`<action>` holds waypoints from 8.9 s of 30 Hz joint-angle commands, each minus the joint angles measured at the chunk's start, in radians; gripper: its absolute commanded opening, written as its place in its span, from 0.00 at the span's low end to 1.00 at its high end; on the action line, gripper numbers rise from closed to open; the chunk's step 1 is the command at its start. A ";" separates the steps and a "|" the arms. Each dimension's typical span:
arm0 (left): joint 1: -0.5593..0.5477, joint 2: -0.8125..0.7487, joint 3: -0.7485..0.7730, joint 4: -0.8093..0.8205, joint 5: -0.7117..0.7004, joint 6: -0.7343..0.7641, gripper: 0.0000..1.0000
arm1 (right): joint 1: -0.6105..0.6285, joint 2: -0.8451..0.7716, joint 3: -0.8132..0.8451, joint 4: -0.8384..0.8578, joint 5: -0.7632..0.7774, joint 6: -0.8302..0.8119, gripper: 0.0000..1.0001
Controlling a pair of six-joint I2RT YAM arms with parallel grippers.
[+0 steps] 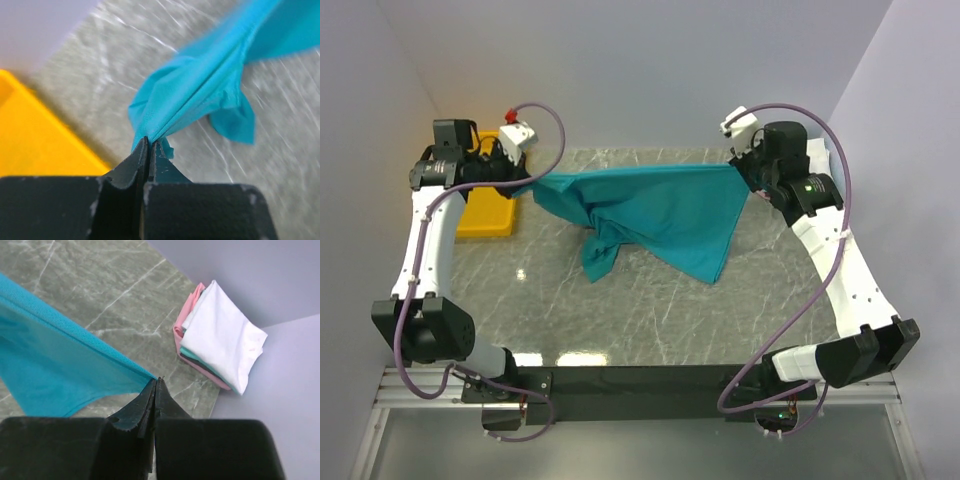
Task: Fold and stack the t-shirts
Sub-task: Flatten the tshirt out
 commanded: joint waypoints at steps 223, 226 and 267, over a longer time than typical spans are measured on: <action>0.033 0.169 -0.605 0.147 -0.366 -0.026 0.58 | -0.017 0.084 -0.546 -0.271 -0.211 0.089 0.00; 0.039 0.195 -0.587 0.145 -0.364 -0.029 0.57 | -0.017 0.085 -0.487 -0.305 -0.211 0.084 0.00; 0.054 0.140 -0.505 0.113 -0.202 0.011 0.68 | -0.209 0.291 -0.530 -0.314 -0.372 0.030 0.46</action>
